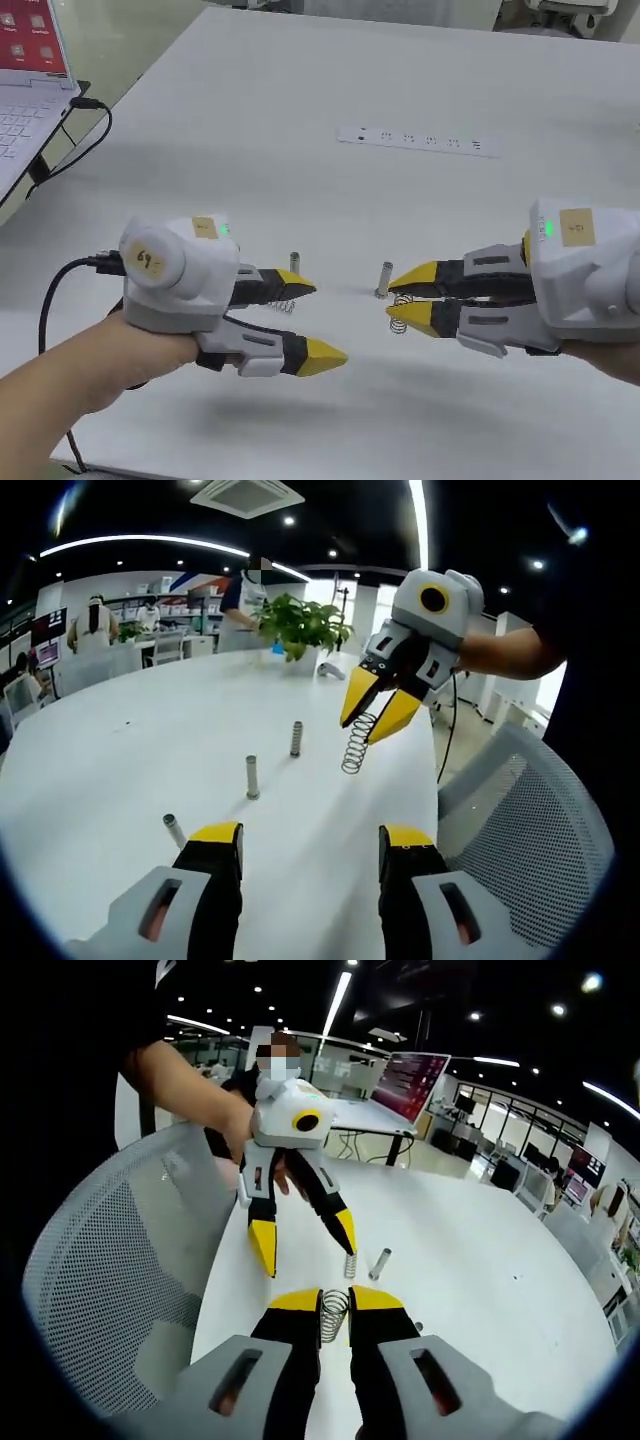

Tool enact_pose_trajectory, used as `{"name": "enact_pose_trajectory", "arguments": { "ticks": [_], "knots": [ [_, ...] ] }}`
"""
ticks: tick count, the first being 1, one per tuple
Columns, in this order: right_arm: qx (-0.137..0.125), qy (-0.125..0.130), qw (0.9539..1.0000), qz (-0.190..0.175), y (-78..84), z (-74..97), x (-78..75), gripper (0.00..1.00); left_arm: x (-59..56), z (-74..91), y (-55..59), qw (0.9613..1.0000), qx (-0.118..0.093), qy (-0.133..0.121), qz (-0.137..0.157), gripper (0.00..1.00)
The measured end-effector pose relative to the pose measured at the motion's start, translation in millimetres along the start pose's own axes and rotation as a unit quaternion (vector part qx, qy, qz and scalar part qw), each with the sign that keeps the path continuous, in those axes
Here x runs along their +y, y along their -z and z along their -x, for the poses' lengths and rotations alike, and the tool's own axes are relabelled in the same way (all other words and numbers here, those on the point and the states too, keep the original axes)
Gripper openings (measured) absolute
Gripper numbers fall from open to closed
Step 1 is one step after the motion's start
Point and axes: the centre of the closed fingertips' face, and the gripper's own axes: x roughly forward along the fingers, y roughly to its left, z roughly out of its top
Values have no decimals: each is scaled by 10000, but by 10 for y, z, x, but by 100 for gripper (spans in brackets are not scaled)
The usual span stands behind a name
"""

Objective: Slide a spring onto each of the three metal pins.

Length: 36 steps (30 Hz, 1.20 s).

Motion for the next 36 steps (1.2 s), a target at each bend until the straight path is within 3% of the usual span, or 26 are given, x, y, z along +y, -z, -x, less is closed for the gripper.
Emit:
{"name": "enact_pose_trajectory", "arguments": {
  "ticks": [9, 21, 36],
  "knots": [
    [-6, 120, 9999, -32, 20, -1, -41, 7, 203, 181, 107, 9991, 88, -348, 205, 67],
    [-54, 310, 9993, -179, 57, 22, -127, 7, 332, 292, 193, 9962, 103, -747, 433, 97],
    [-156, 523, 9978, -376, 76, 42, -238, 7, 450, 473, 255, 9932, 74, -1017, 562, 98]
  ]
}}
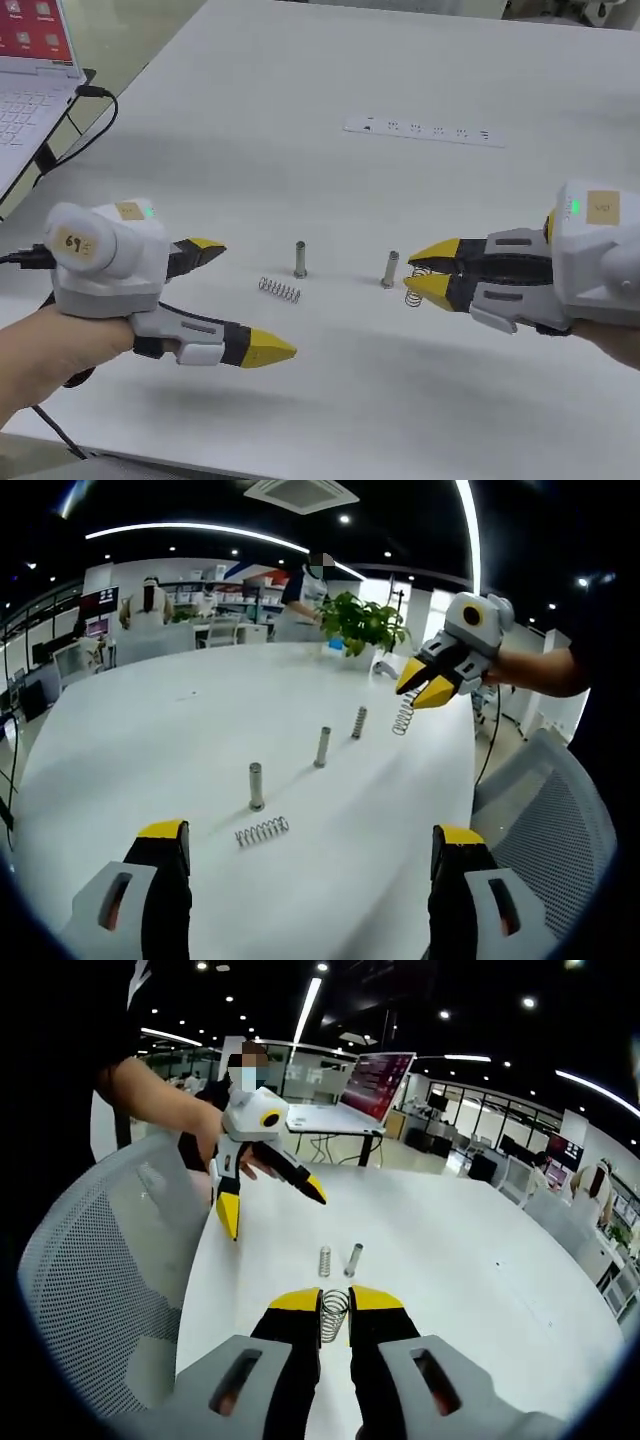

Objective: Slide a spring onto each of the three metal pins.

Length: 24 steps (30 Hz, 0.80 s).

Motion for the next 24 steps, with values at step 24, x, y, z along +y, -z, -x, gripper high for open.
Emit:
{"name": "enact_pose_trajectory", "arguments": {
  "ticks": [24],
  "knots": [
    [77, 412, 9989, -194, 15, -167, -485, 7, 30, 56, 70, 10000, 27, -67, 64, 98]
  ]
}}
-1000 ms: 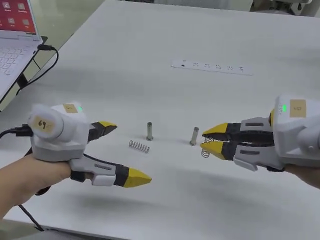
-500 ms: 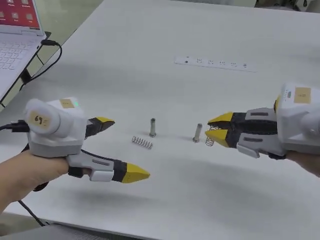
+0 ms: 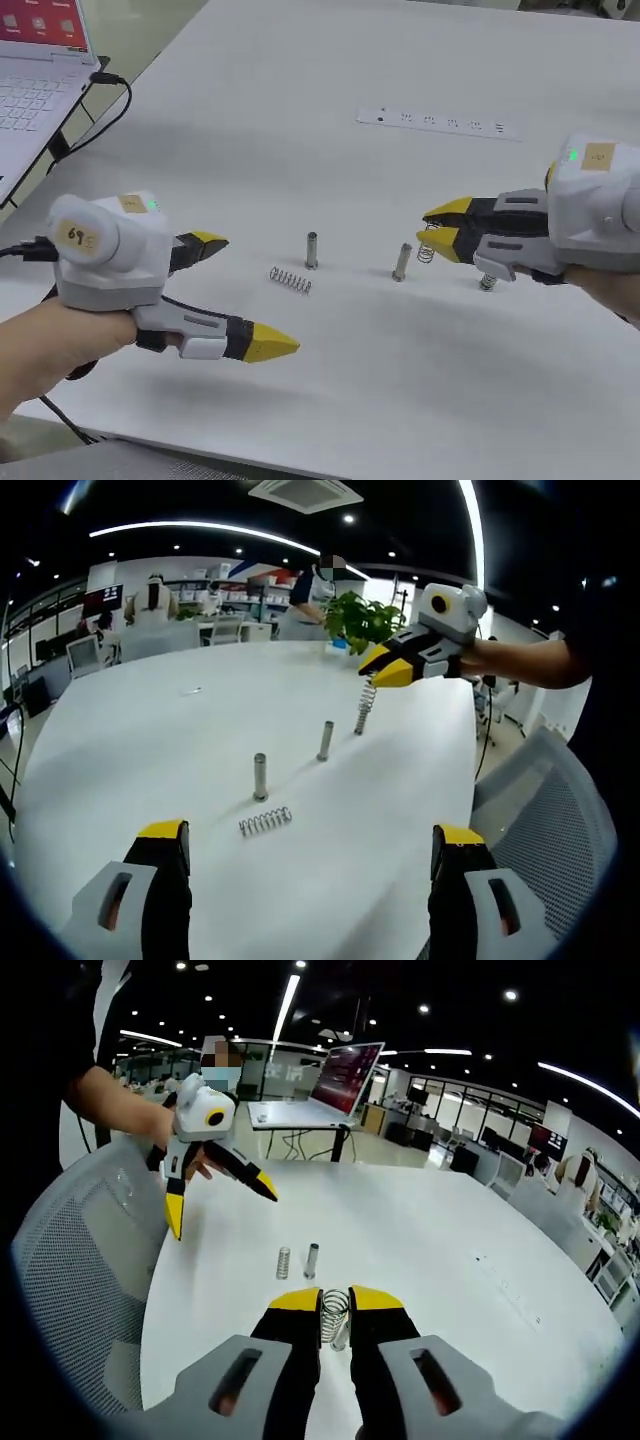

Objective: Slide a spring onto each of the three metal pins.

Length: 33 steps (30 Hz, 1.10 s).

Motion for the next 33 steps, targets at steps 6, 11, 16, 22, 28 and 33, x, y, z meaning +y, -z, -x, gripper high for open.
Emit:
{"name": "enact_pose_trajectory", "arguments": {
  "ticks": [6, 11, 16, 22, 28, 33],
  "knots": [
    [-9, 125, 9998, -135, -10, -78, -138, 7, -14, -7, 8, 10000, 8, 25, 19, 98],
    [38, 162, 9997, -196, 15, -145, -196, 7, 2, 11, 35, 10000, 27, -4, 33, 98],
    [69, 205, 9994, -281, 50, -204, -239, 7, 39, 29, 43, 10000, 10, -58, 68, 98],
    [124, 197, 9992, -316, 94, -260, -244, 7, 52, 30, 31, 9999, 8, -62, 78, 98],
    [183, 189, 9990, -358, 151, -302, -241, 7, 29, 25, 40, 10000, 39, -20, 68, 98],
    [183, 199, 9988, -406, 170, -321, -241, 7, 37, 27, 35, 10000, 26, -45, 84, 98]
  ]
}}
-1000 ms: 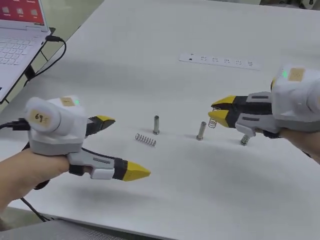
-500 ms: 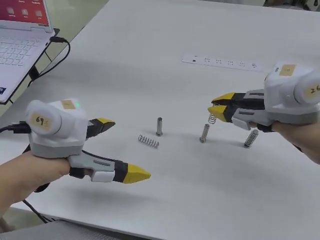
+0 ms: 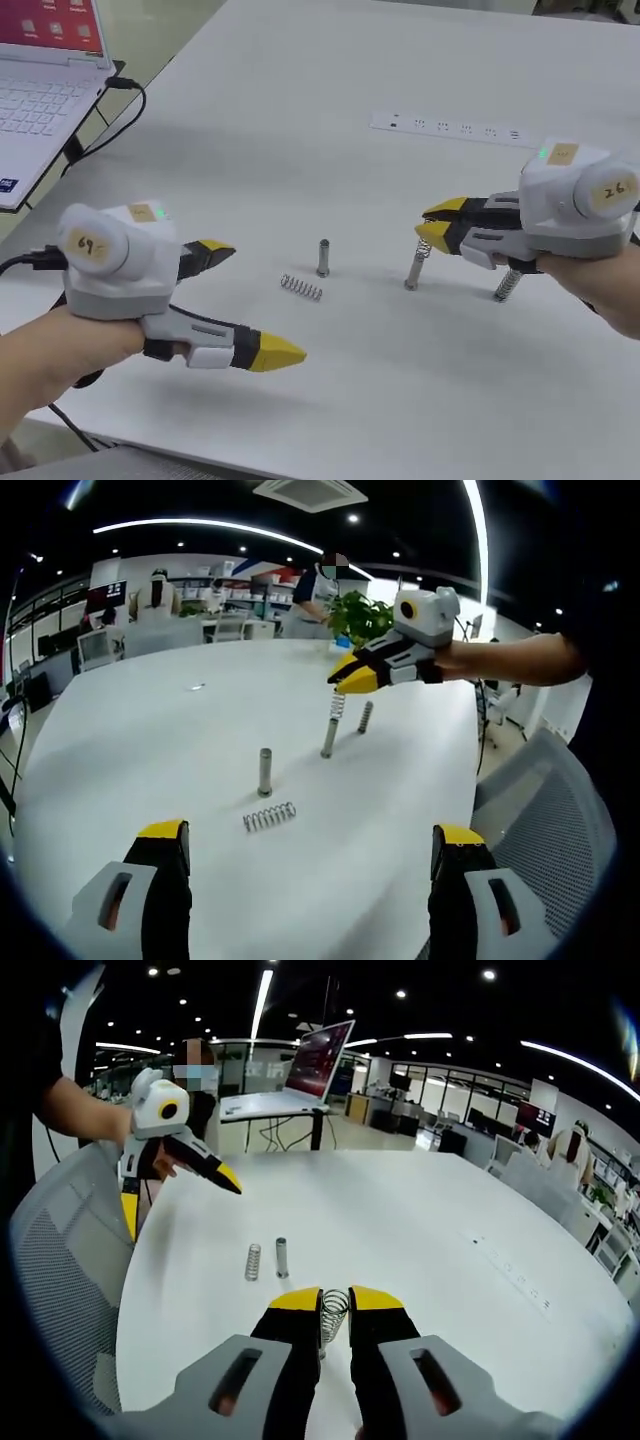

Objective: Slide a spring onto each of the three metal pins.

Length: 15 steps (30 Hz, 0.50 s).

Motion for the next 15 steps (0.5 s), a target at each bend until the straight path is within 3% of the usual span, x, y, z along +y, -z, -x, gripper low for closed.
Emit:
{"name": "enact_pose_trajectory", "arguments": {
  "ticks": [15],
  "knots": [
    [-24, -13, 10000, -74, 24, -26, 1, 7, -5, 16, 5, 10000, -9, -8, 5, 98]
  ]
}}
